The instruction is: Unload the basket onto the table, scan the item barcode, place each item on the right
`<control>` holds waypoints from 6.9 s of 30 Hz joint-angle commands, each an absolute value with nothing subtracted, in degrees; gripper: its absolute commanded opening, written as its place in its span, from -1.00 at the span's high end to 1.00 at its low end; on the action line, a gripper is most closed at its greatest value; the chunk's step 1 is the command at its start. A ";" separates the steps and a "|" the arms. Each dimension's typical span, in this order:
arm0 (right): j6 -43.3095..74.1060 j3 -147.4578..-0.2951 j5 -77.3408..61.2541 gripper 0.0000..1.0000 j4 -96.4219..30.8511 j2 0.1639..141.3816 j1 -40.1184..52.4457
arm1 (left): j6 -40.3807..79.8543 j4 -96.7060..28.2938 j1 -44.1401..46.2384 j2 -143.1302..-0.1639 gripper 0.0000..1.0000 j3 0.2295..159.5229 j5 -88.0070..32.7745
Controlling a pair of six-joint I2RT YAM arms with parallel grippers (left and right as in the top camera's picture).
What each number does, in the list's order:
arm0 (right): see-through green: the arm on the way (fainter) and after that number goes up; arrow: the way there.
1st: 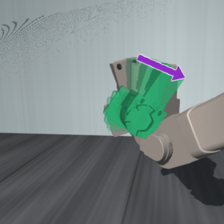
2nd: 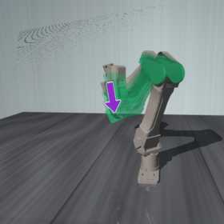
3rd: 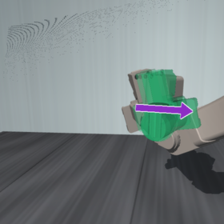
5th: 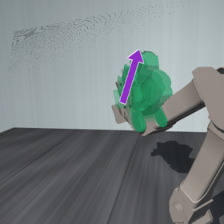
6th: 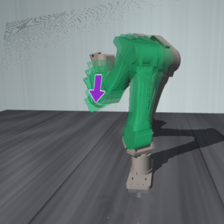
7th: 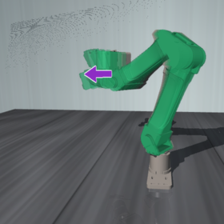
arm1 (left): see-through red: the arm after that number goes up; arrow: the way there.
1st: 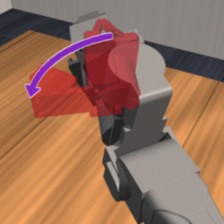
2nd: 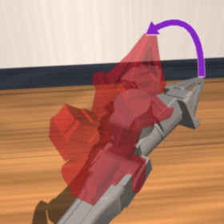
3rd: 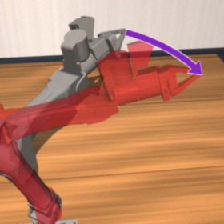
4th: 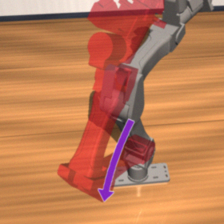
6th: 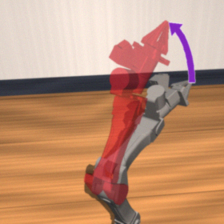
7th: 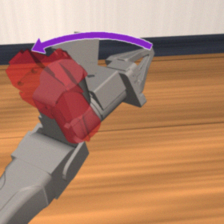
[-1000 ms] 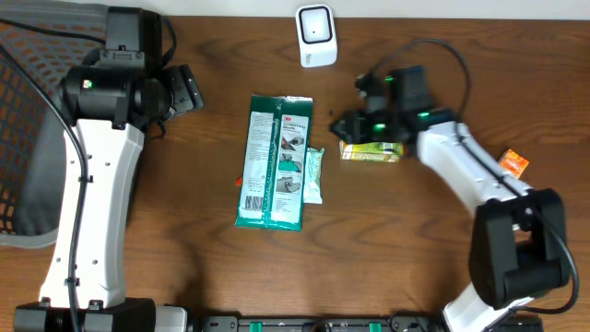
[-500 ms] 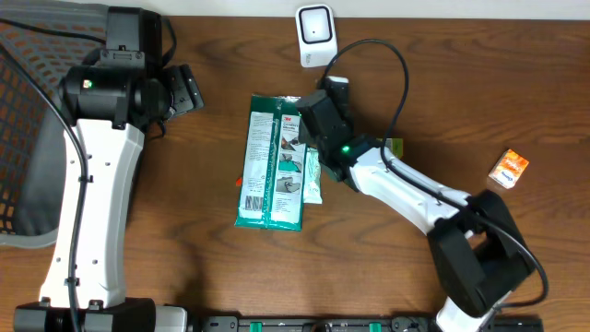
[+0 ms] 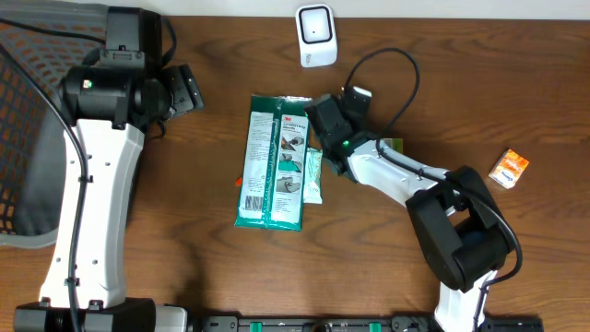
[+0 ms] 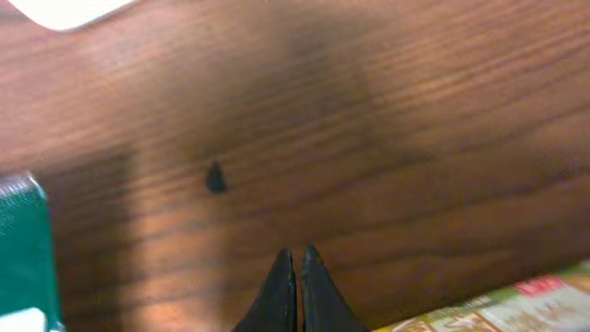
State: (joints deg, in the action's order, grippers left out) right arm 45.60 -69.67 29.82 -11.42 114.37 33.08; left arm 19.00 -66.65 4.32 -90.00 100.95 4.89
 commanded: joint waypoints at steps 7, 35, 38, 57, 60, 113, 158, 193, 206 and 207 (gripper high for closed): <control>39.27 -69.76 22.65 0.96 -22.59 111.87 33.01 | 18.02 -66.81 4.14 -90.19 -0.69 101.23 5.63; 25.76 -69.73 14.70 0.70 -46.00 105.97 31.46 | 18.02 -66.81 4.14 -90.19 -0.70 101.23 5.63; 24.08 -69.73 14.70 0.66 -47.37 105.97 30.13 | 18.02 -66.81 4.14 -90.19 -0.70 101.23 5.63; 8.45 -75.99 -3.29 -0.01 -55.13 99.81 23.11 | 18.02 -66.81 4.14 -90.19 -0.69 101.23 5.63; 7.53 -75.99 -3.33 -0.34 -56.29 97.71 19.86 | 18.02 -66.81 4.14 -90.19 -0.69 101.23 5.63; -3.01 -66.70 -18.46 0.07 -45.98 105.12 7.97 | 18.00 -66.81 4.14 -90.19 -0.69 101.23 5.63; -1.10 -67.61 -16.75 -0.44 -42.28 101.67 7.92 | 18.02 -66.81 4.14 -90.19 -0.70 101.23 5.63; 0.40 -67.40 -3.88 -0.08 -38.87 101.69 18.22 | 18.02 -66.81 4.14 -90.19 -0.70 101.23 5.63; 0.38 -67.00 -3.88 0.13 -36.84 102.35 18.22 | 18.02 -66.81 4.14 -90.19 -0.69 101.23 5.63; 0.38 -67.00 -3.88 0.15 -36.60 102.35 18.20 | 18.02 -66.81 4.14 -90.19 -0.70 101.23 5.63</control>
